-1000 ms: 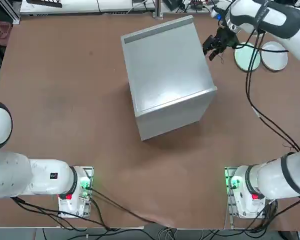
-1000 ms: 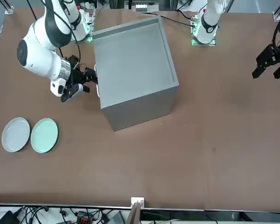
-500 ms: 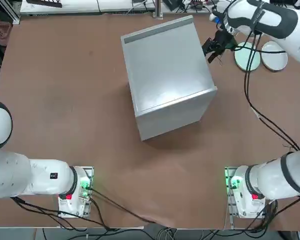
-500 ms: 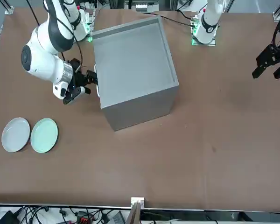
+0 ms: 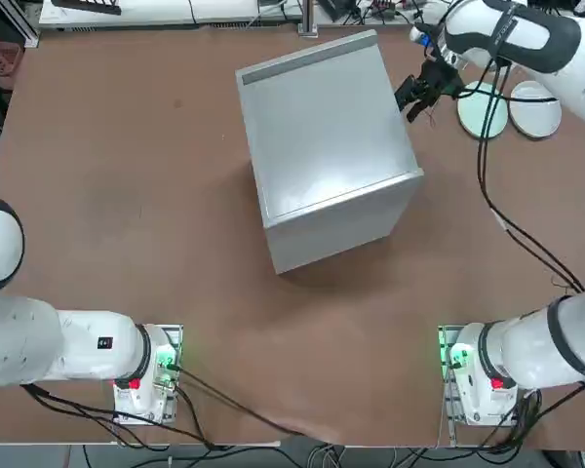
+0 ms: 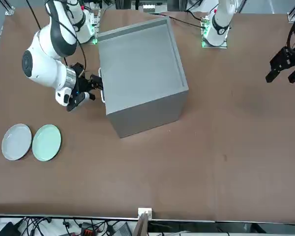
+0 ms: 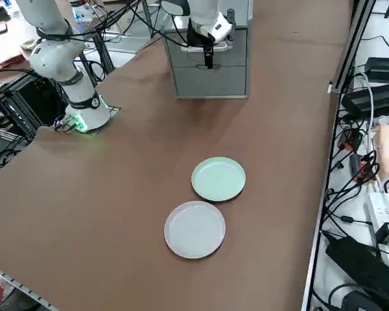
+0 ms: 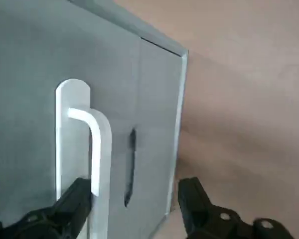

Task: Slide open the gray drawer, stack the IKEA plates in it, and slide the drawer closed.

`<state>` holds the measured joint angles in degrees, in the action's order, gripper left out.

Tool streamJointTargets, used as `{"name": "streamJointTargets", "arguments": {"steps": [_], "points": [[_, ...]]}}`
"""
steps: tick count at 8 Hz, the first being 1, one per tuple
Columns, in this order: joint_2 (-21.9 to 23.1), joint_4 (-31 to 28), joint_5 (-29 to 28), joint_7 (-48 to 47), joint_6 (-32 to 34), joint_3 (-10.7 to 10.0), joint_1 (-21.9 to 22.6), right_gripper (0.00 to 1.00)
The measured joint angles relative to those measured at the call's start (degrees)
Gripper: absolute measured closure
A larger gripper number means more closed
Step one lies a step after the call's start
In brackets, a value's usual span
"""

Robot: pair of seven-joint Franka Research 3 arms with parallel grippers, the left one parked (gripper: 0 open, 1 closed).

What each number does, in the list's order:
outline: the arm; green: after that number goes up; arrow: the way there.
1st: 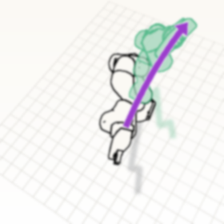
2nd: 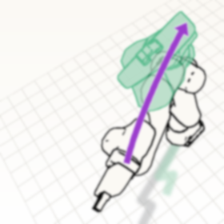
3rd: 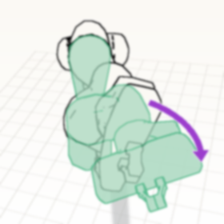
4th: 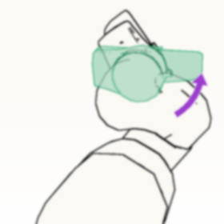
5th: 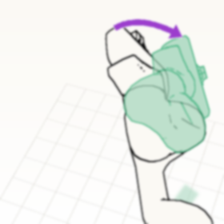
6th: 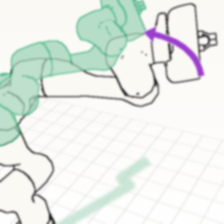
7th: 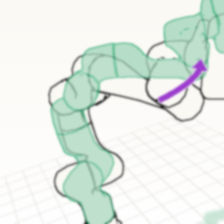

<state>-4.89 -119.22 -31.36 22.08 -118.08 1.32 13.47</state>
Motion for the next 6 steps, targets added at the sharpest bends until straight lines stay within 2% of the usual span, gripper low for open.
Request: {"name": "streamJointTargets", "arguments": {"steps": [4, 6], "points": [[0.0, 0.1, 1.7, 6.6, 3.1, -1.0, -8.5, 0.00], [0.0, 0.1, 2.8, 8.2, 3.7, -1.1, -10.4, 0.00]]}}
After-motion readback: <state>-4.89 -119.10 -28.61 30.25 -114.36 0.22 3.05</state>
